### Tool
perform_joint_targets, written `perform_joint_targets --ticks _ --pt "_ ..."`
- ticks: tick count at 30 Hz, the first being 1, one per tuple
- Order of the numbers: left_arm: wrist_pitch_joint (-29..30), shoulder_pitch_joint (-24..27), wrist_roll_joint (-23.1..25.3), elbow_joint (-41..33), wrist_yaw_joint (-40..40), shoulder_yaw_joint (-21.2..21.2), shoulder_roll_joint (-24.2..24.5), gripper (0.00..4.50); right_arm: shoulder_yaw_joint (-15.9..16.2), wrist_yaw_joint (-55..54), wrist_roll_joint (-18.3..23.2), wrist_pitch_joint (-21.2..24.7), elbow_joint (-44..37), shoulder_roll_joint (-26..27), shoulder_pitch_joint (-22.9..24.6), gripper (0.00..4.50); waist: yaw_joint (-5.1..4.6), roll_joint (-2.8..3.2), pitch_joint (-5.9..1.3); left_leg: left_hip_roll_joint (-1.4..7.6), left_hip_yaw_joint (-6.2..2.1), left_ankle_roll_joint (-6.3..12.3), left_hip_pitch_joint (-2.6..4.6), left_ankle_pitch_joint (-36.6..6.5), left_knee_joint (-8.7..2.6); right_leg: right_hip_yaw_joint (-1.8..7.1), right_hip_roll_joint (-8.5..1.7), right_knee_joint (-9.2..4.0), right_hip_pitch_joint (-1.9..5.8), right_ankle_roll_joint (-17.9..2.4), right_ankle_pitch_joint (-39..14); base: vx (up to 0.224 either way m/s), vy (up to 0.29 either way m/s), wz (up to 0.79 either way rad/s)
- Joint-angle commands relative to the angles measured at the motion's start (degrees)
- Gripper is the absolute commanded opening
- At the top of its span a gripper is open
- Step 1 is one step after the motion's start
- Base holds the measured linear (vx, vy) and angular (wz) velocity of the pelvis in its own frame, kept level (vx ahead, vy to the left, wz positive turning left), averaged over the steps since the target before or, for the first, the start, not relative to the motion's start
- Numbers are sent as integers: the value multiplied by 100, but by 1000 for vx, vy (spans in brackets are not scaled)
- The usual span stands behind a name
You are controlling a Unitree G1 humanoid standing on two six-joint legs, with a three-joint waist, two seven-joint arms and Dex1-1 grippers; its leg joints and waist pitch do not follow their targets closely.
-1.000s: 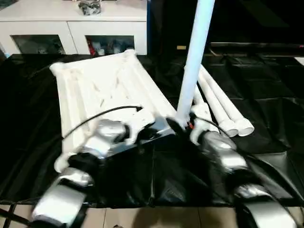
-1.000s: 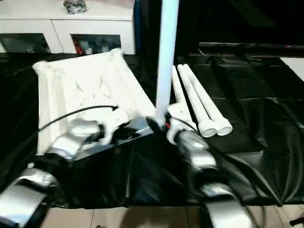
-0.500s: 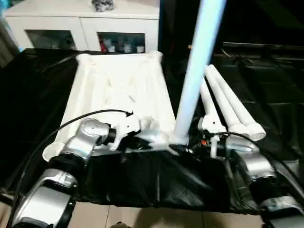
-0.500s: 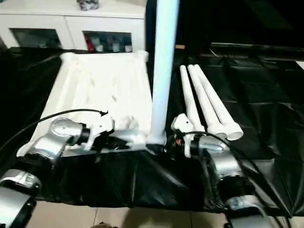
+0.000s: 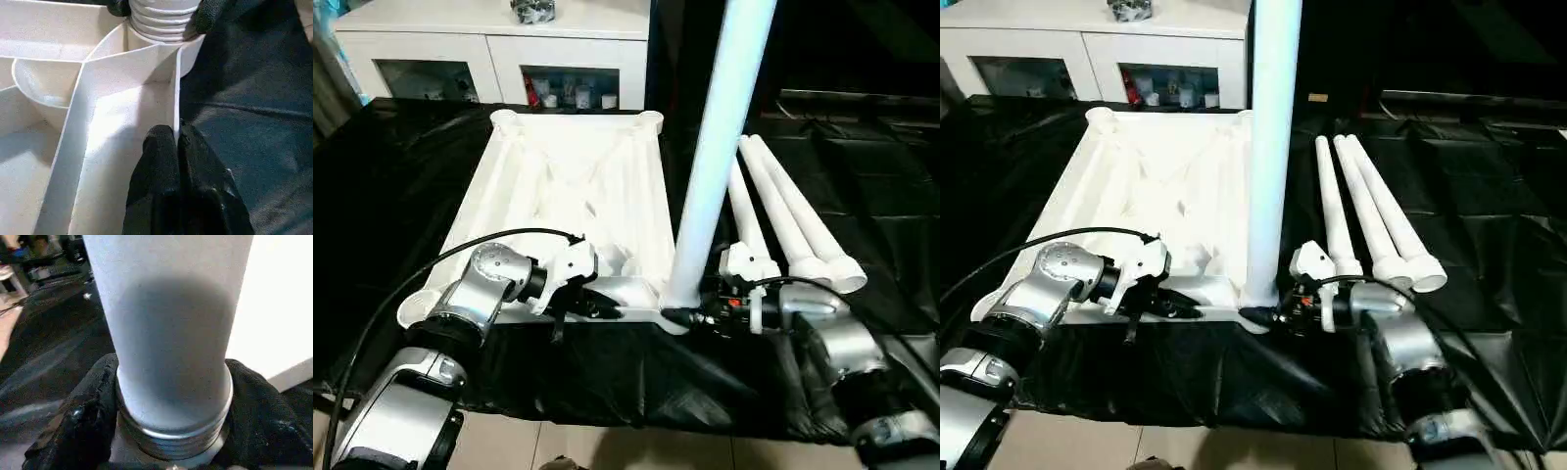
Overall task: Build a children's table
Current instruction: Rotate leg to tighten
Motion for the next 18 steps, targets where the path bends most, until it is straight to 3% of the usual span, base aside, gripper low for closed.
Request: perform_joint_targets --ticks 1,2,3,4,5,11,13,14,18 --pt "100 -54 27 35 229 -9 -173 0 154 -89 -13 81 56 163 59 275 -2 -18 -307 559 -262 316 85 -973 -372 448 -757 -460 252 -806 -1794 0 0 0" --pt "357 -107 145 47 958 42 -472 0 -97 -1398 -257 -102 588 537 -67 275 -34 -32 -289 573 -271 247 97 -1071 -392 455 -763 -483 220 -793 -1945 0 0 0" --pt "454 -139 182 74 1284 72 -627 0 -194 -1916 -326 -163 820 689 -134 275 -68 -7 -271 584 -290 153 110 -1175 -405 456 -776 -491 201 -798 -2093 0 0 0" --pt "600 -185 234 116 1784 119 -870 0 -338 -2688 -418 -244 1165 918 -233 275 -145 1 -223 570 -327 -28 162 -1560 -432 422 -780 -570 178 -742 -2627 0 0 0" --pt "689 -221 261 160 2077 136 -1045 0 -448 -3132 -400 -257 1409 1092 -320 275 -217 -20 -225 547 -343 -146 202 -1792 -424 406 -787 -618 179 -627 -3003 0 0 0" --pt "817 -279 359 234 2670 92 -1449 0 -555 -3966 -420 -320 1870 1566 -548 275 -337 -17 -178 460 -349 83 225 -2054 -387 382 -776 -773 141 -305 -3649 0 0 0" --pt "812 -251 394 175 2729 22 -1530 0 -515 -4126 -496 -419 1946 1714 -615 275 -353 -21 -193 465 -360 57 238 -2132 -390 376 -774 -775 134 -256 -3702 0 0 0" --pt "782 -231 400 135 2692 -11 -1545 0 -520 -4143 -494 -481 1970 1771 -645 344 -364 -22 -194 470 -366 67 220 -2138 -404 384 -774 -768 142 -255 -3660 0 0 0" --pt "676 -149 515 6 2592 -54 -1449 0 -658 -4103 -452 -767 2170 1833 -771 365 -382 -12 -195 486 -374 71 222 -2215 -411 396 -787 -764 125 -286 -3616 0 0 0"
